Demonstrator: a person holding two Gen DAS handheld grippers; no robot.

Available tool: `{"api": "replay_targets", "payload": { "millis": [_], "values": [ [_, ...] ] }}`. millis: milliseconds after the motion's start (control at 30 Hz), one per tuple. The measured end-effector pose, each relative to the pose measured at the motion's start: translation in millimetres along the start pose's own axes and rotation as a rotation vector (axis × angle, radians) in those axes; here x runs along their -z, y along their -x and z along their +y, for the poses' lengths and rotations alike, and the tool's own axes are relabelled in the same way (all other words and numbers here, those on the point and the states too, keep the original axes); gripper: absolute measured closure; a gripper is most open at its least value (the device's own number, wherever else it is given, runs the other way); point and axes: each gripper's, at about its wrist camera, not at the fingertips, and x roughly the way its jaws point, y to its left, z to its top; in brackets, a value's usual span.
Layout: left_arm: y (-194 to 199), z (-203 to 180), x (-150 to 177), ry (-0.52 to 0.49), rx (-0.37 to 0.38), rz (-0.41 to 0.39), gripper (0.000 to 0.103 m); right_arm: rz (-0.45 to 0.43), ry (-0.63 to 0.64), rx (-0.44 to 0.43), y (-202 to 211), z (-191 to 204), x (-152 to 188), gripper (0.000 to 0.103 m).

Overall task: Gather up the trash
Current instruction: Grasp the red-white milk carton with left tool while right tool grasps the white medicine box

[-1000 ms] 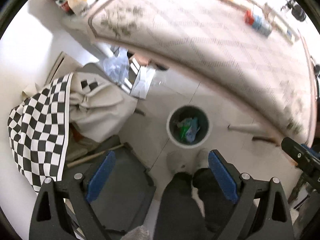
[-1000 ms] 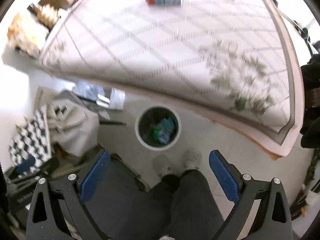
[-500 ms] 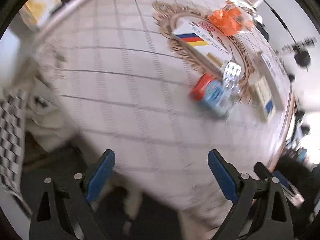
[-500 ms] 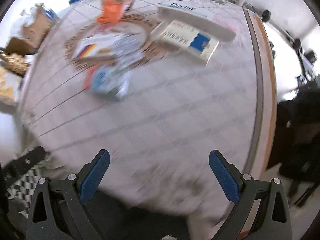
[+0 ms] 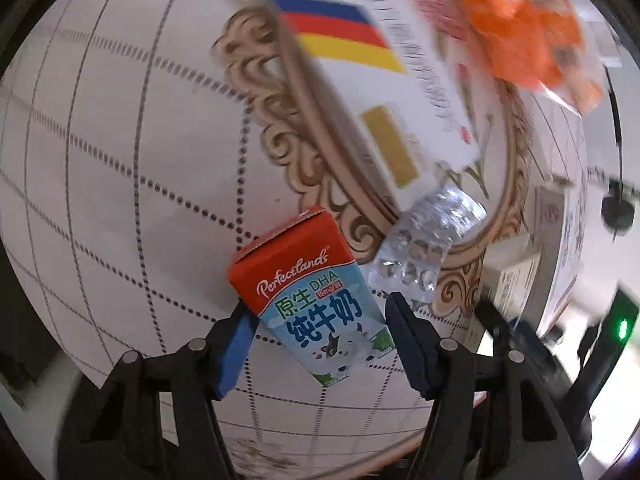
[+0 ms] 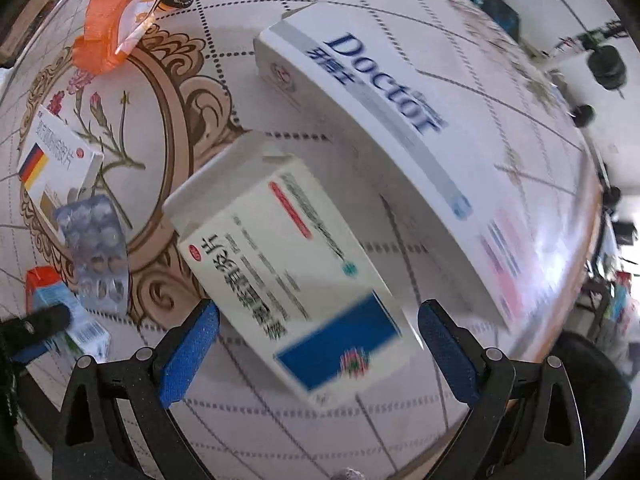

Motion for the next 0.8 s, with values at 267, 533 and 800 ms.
{"api": "replay_targets", "payload": {
  "millis": [267, 533, 800],
  "values": [
    [7, -28, 37, -0.509, -0.266, -0.094, 0.042, 0.108, -0.316, -0.183, -14, -23, 42, 0.006],
    [-9, -9, 23, -0.371, -0.202, 0.029, 0.041, 0.09, -0.431, -0.368, -12, -34, 83, 0.002],
    [-11, -2, 38, -0.371, -0.219, -0.018, 0.046, 0.022, -0.219, -0.16, -9, 13, 73, 0.002]
  ]
}}
